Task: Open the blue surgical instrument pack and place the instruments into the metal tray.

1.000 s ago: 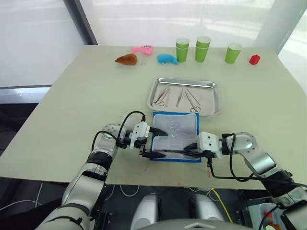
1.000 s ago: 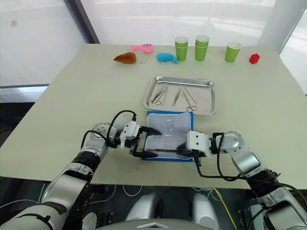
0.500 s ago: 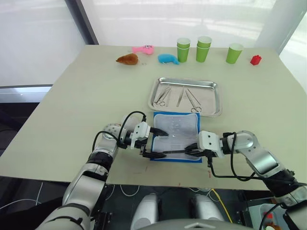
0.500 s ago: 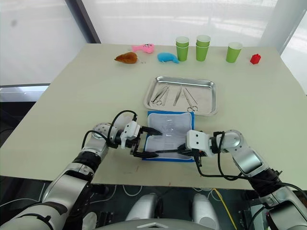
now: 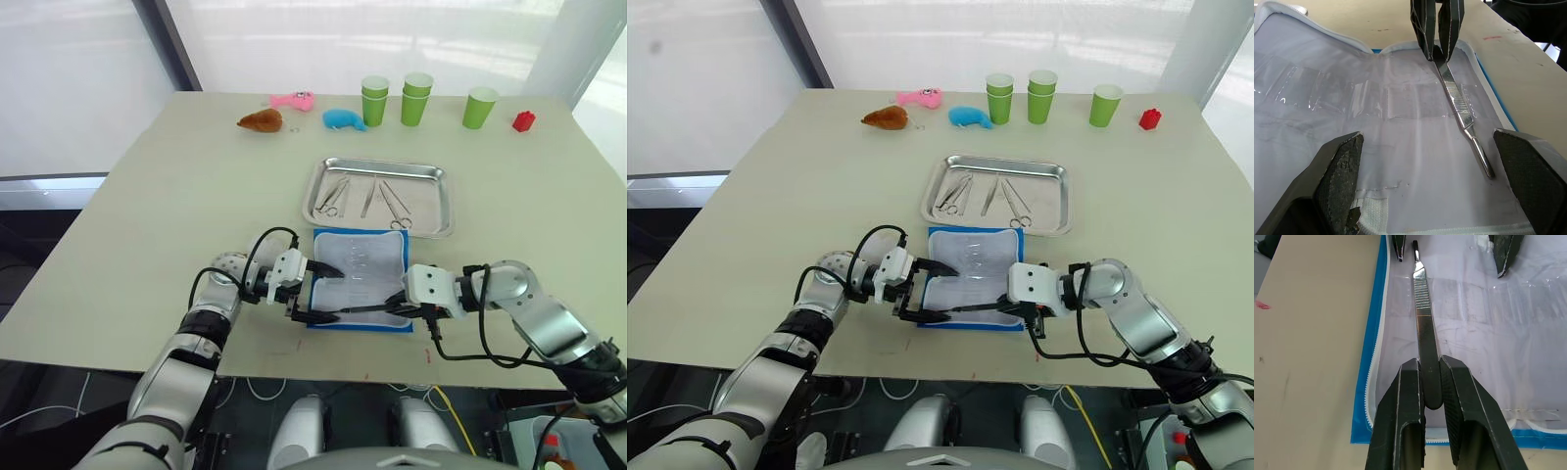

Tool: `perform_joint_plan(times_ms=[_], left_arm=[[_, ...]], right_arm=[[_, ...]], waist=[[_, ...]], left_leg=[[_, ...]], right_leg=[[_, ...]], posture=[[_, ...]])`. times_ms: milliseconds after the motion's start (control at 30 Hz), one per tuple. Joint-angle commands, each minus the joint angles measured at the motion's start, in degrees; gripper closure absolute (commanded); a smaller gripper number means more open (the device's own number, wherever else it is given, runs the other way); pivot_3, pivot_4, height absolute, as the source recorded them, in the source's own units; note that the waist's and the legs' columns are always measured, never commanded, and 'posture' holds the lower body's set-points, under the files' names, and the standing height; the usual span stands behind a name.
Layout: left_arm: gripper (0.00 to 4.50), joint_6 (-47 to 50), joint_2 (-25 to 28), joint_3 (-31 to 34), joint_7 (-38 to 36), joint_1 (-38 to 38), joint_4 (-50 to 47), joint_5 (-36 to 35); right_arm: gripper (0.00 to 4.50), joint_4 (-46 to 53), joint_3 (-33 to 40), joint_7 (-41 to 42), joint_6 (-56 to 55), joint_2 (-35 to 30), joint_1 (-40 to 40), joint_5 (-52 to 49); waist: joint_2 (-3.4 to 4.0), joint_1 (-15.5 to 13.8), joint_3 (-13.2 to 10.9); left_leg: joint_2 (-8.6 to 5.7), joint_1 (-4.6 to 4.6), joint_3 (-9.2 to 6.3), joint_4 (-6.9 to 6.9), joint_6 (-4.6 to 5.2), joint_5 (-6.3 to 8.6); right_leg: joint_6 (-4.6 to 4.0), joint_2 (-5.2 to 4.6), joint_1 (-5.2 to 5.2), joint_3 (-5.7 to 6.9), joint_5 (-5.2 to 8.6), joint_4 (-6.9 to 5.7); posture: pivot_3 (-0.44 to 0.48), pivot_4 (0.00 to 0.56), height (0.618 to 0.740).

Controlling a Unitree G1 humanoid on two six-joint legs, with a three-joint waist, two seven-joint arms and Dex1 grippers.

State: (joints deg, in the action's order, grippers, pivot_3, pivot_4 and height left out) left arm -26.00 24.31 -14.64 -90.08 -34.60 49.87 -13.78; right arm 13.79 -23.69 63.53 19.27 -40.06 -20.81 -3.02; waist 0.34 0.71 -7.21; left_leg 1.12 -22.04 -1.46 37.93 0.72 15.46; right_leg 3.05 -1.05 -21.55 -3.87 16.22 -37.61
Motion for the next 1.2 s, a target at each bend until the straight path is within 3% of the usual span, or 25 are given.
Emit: perform_joint_plan(times_ms=[33,767,1200], left_arm=[[0.0,1.4,-1.2,-4.9,-2.4,4.3,3.7,4.0],[0.0,1.1,-1.4,-4.9,-2.4,4.2,4.3,4.2],[0.0,1.0,-2.2,-4.9,-2.4,4.3,4.2,4.3]], right_arm=[[4.49,3.2,2.2,-0.1,0.1,-0.5,-2.0,-0.3],[4.49,3.3,4.9,2.2,-1.1,-5.4,-4.3,-1.3],[4.49,4.6,10.5,4.5,-1.7,-13.3,-2.1,-3.5]], waist=[[0.02,0.0,0.0],[0.07,0.0,-0.1],[0.11,-0.2,-0.2]], left_leg=[[0.0,0.0,0.0,0.0,0.0,0.0],[0.04,-0.03,-0.01,-0.01,0.0,0.0],[0.02,-0.07,-0.02,-0.01,0.0,0.0]], right_leg=[[0.0,0.0,0.0,0.0,0.0,0.0],[-0.01,-0.03,-0.01,0.02,0.02,0.02],[0.02,-0.11,-0.02,0.04,0.04,0.07]], posture=[[0.0,0.15,0.74],[0.0,0.15,0.74],[0.0,0.15,0.74]])
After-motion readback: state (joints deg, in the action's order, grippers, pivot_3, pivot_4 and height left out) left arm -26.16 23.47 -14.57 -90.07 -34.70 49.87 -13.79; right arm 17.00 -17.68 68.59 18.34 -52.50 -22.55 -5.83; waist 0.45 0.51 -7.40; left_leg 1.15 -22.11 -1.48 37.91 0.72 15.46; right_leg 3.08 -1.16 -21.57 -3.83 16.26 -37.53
